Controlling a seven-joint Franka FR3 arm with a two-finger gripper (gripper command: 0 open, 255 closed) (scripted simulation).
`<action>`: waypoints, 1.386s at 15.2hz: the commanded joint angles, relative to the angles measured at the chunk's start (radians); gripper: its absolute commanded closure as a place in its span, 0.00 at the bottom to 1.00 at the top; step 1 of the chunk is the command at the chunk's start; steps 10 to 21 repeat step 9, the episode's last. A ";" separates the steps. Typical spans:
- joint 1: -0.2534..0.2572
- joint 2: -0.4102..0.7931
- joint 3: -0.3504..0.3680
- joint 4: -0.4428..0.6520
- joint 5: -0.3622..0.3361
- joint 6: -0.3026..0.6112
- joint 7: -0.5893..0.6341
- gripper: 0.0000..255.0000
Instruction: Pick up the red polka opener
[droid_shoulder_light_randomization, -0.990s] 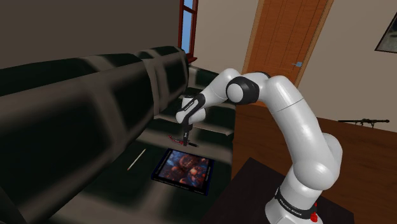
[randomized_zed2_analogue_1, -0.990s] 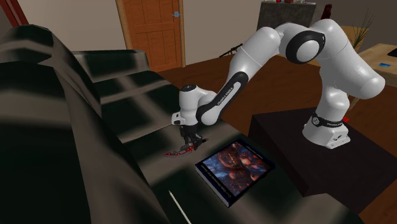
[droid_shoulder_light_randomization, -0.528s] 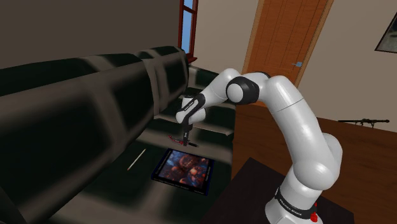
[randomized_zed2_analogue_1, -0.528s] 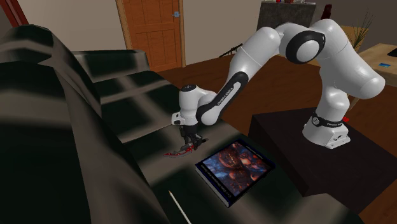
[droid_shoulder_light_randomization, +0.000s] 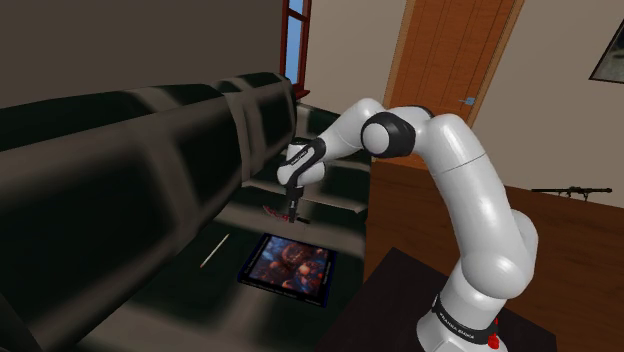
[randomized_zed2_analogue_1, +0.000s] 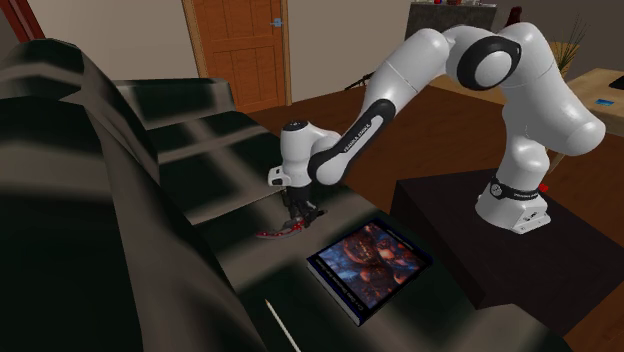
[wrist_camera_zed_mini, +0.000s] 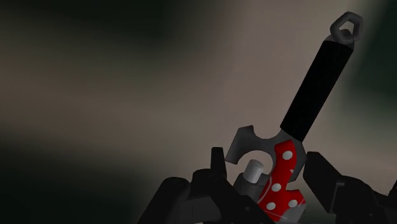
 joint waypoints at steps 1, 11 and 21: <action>0.003 -0.024 -0.002 -0.010 -0.002 -0.014 0.002 1.00; 0.008 -0.086 -0.009 -0.023 -0.010 -0.064 0.007 1.00; 0.008 -0.086 -0.009 -0.023 -0.010 -0.064 0.007 1.00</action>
